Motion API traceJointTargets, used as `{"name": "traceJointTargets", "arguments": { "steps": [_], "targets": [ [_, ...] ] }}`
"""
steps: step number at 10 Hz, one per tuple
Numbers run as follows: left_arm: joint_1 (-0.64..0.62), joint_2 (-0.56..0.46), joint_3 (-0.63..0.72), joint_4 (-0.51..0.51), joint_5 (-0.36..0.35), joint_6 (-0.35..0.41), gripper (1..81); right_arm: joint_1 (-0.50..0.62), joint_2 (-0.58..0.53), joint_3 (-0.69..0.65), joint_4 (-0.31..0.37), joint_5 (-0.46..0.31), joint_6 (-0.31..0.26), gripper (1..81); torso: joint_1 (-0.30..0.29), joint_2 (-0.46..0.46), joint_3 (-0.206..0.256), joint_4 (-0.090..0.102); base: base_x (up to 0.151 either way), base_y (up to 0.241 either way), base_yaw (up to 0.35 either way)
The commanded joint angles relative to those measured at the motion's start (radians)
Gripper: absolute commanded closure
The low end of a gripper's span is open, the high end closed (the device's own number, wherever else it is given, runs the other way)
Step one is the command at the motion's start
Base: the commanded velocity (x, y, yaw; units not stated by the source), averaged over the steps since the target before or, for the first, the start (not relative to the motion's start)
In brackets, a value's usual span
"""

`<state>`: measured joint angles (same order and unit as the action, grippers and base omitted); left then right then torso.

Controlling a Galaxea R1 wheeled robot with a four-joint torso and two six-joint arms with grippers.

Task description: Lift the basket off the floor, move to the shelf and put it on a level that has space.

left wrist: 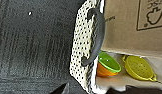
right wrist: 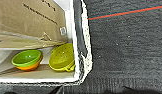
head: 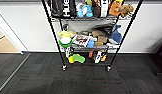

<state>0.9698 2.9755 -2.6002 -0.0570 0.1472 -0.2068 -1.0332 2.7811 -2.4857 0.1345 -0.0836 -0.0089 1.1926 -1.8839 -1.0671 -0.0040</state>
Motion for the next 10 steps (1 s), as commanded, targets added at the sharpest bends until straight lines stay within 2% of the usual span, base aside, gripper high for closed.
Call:
{"name": "traceJointTargets", "arguments": {
  "steps": [1,7,8,10],
  "targets": [
    [-0.101,0.001,-0.003,-0.01,0.072,0.001,1.0,0.092,-0.025,0.021,0.034,-0.059,0.003,1.0,0.062,-0.096,0.0,0.0,0.0,0.0,0.0],
    [-0.101,0.024,-0.005,-0.007,0.071,0.003,1.0,0.155,-0.002,0.033,0.071,-0.059,0.003,1.0,0.196,-0.308,0.0,0.0,0.0,0.0,0.0],
    [-0.096,0.027,-0.005,-0.007,0.069,0.003,1.0,0.164,0.004,0.028,0.079,-0.059,0.003,1.0,0.153,-0.241,0.0,0.0,0.0,0.0,0.0],
    [-0.093,0.025,-0.005,-0.007,0.061,0.003,1.0,0.176,0.005,0.021,0.099,-0.059,0.004,1.0,0.172,-0.271,0.0,0.0,0.0,0.0,0.0]
  ]
}}
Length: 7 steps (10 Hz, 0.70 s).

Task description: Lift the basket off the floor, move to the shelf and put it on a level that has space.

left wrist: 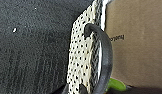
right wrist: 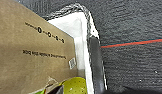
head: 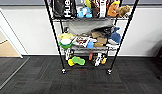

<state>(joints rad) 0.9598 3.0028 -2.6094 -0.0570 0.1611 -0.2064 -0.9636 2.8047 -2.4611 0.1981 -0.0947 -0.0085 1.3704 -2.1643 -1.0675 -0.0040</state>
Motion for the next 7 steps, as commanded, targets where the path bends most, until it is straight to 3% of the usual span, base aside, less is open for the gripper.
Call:
{"name": "traceJointTargets", "arguments": {
  "steps": [1,2,3,6,7],
  "targets": [
    [-0.083,-0.001,0.005,-0.007,0.044,0.002,1.0,0.107,-0.02,-0.005,0.046,-0.046,0.004,1.0,0.0,0.0,-0.023,0.0,0.0,0.0,0.0],
    [-0.085,0.004,0.005,-0.007,0.041,0.002,1.0,0.108,-0.018,-0.004,0.047,-0.045,0.004,1.0,0.0,0.001,-0.182,0.0,0.0,0.0,0.0],
    [-0.089,0.009,0.003,-0.006,0.037,0.004,1.0,0.108,-0.018,-0.001,0.047,-0.036,0.004,1.0,-0.001,0.002,-0.005,0.0,0.0,0.0,0.0],
    [-0.112,0.01,0.003,-0.004,-0.063,0.002,1.0,0.117,-0.002,-0.005,0.057,-0.025,0.007,1.0,-0.001,0.002,-0.05,0.0,0.0,0.0,0.0],
    [-0.121,0.013,0.003,-0.006,-0.08,0.002,1.0,0.117,0.006,-0.005,0.067,0.01,0.007,1.0,-0.001,0.002,-0.057,0.0,0.0,0.0,0.0]
  ]
}}
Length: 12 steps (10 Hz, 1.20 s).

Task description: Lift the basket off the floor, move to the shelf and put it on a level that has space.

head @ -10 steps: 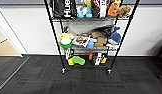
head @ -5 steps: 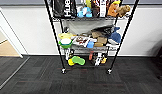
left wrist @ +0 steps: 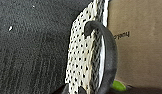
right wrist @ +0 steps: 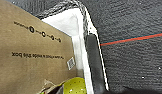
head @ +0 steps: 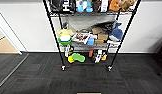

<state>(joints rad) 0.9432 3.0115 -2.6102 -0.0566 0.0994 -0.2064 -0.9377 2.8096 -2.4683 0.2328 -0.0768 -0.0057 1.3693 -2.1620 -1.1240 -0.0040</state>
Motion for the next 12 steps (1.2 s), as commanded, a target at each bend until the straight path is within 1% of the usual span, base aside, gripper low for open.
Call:
{"name": "traceJointTargets", "arguments": {
  "steps": [1,3,4,6,9,11,12],
  "targets": [
    [-0.115,0.005,0.004,-0.008,-0.026,0.002,1.0,0.093,0.009,0.002,0.037,0.011,0.003,1.0,0.0,0.0,0.0,0.0,0.0,0.0,0.0],
    [-0.126,0.005,0.002,-0.009,-0.027,0.002,1.0,0.095,0.029,0.002,0.062,0.043,0.004,1.0,0.0,0.0,0.0,0.0,0.0,0.0,0.0],
    [-0.126,0.005,0.002,-0.009,-0.026,0.002,1.0,0.096,0.04,0.0,0.063,0.064,0.003,1.0,0.0,0.0,0.0,0.0,0.0,0.0,0.0],
    [-0.12,0.001,0.001,-0.009,-0.026,0.002,1.0,0.095,0.053,-0.012,0.065,0.072,0.004,1.0,0.0,0.0,0.0,0.0,0.0,0.0,0.0],
    [-0.122,0.015,0.002,-0.005,-0.029,0.002,1.0,0.09,0.043,-0.018,0.066,0.071,0.003,1.0,0.0,0.0,0.0,0.0,0.0,0.0,0.0],
    [-0.12,0.014,0.007,-0.003,-0.07,0.002,1.0,0.088,0.041,-0.018,0.068,0.071,0.003,1.0,0.0,0.0,-0.001,0.0,0.0,0.0,0.0],
    [-0.12,0.017,0.007,-0.002,-0.075,0.004,1.0,0.087,0.041,-0.017,0.068,0.072,0.003,1.0,0.0,0.0,-0.001,0.0,0.0,0.0,0.0]
  ]
}}
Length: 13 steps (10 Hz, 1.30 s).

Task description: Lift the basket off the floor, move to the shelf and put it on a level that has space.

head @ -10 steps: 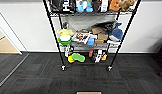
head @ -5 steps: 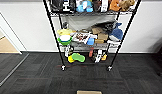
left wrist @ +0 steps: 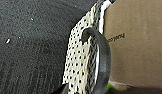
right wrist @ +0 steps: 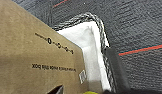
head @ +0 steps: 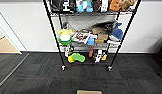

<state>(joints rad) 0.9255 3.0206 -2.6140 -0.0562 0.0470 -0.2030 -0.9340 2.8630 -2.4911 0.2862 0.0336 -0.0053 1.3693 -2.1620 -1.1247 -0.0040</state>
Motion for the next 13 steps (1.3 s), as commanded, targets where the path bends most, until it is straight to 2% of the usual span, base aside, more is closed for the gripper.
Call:
{"name": "traceJointTargets", "arguments": {
  "steps": [1,2,3,6,8,9,11,13],
  "targets": [
    [-0.102,0.011,0.012,-0.001,-0.022,0.0,1.0,0.082,-0.012,0.006,0.014,-0.038,0.002,1.0,0.0,0.0,0.0,0.0,0.0,0.0,0.0],
    [-0.102,0.012,0.012,-0.001,-0.022,0.002,81.1,0.079,-0.012,0.006,0.013,-0.038,0.004,1.0,0.0,0.0,0.0,0.0,0.0,0.0,0.0],
    [-0.1,0.014,0.012,-0.001,-0.022,0.0,81.1,0.079,-0.012,0.005,0.014,-0.038,0.004,81.1,0.0,0.0,0.0,0.0,0.0,0.0,0.0],
    [-0.098,0.006,0.023,-0.007,0.011,-0.001,81.1,0.077,-0.015,0.014,0.028,-0.038,0.004,81.1,0.0,0.0,0.0,0.0,0.0,0.0,0.0],
    [-0.096,-0.03,0.073,-0.008,0.137,0.0,81.1,0.071,-0.055,0.084,0.051,-0.038,0.004,81.1,0.0,0.0,0.0,0.0,0.0,0.0,0.0],
    [-0.096,-0.066,0.127,-0.013,0.143,-0.001,81.1,0.068,-0.084,0.14,0.067,-0.037,0.004,81.1,0.0,0.0,0.0,0.0,0.0,0.0,0.0],
    [-0.096,-0.166,0.304,-0.013,0.131,-0.001,81.1,0.057,-0.152,0.256,0.117,0.014,0.004,81.1,0.0,0.0,0.0,0.0,0.0,0.0,0.0],
    [-0.116,-0.233,0.449,-0.013,0.123,-0.003,81.1,0.059,-0.181,0.328,0.159,0.022,0.004,81.1,0.0,0.0,0.0,0.0,0.0,0.0,0.0]
  ]
}}
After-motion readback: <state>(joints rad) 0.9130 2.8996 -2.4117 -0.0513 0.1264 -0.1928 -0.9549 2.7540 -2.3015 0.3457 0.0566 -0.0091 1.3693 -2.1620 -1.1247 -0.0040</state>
